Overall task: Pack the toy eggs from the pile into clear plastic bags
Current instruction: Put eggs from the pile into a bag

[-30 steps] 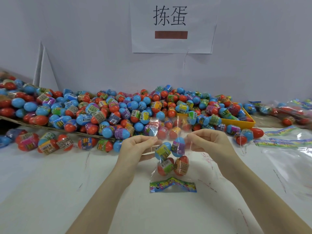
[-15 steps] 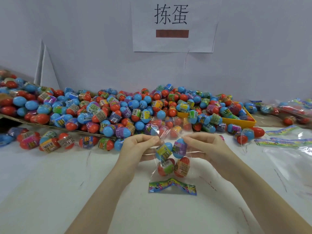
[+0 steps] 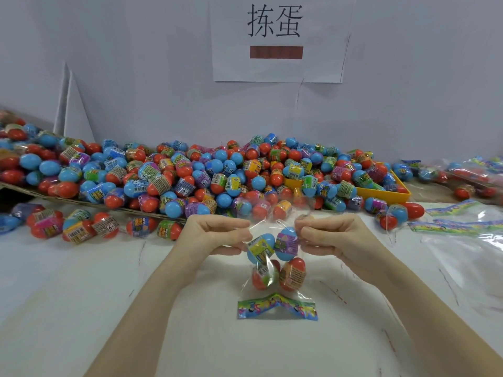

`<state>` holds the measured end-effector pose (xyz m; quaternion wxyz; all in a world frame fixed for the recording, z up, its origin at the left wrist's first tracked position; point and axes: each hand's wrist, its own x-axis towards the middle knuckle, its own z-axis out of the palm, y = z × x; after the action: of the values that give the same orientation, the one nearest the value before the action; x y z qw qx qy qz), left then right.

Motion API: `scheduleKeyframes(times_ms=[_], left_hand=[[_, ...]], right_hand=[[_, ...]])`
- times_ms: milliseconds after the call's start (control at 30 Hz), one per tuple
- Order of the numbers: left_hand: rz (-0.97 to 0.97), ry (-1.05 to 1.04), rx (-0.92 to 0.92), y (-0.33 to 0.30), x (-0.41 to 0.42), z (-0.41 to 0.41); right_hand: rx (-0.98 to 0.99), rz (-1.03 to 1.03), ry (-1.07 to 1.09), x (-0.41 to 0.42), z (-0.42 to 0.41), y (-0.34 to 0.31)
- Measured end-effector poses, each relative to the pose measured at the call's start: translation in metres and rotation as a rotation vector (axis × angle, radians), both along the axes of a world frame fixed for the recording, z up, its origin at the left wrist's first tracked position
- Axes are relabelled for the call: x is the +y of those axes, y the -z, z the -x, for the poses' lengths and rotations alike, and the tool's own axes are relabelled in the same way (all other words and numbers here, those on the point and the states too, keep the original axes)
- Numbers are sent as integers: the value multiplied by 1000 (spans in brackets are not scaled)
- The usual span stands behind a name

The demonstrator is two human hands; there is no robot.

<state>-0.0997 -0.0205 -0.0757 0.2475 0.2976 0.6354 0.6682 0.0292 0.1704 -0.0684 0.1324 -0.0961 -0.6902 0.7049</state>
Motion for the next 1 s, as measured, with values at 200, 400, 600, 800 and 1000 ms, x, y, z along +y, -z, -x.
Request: scheduleKeyframes(times_ms=[200, 400, 600, 800, 1000], left_hand=[[1, 44, -18, 0, -3, 4], [-10, 103, -63, 1, -6, 8], [-24, 123, -89, 1, -6, 7], [-40, 156, -111, 2, -6, 8], [17, 211, -49, 7, -7, 10]], right_hand=[[-22, 20, -27, 3, -1, -1], [-17, 67, -64, 1, 0, -1], [15, 62, -94, 0, -1, -1], [46, -57, -122, 1, -3, -4], [5, -173, -105, 1, -4, -5]])
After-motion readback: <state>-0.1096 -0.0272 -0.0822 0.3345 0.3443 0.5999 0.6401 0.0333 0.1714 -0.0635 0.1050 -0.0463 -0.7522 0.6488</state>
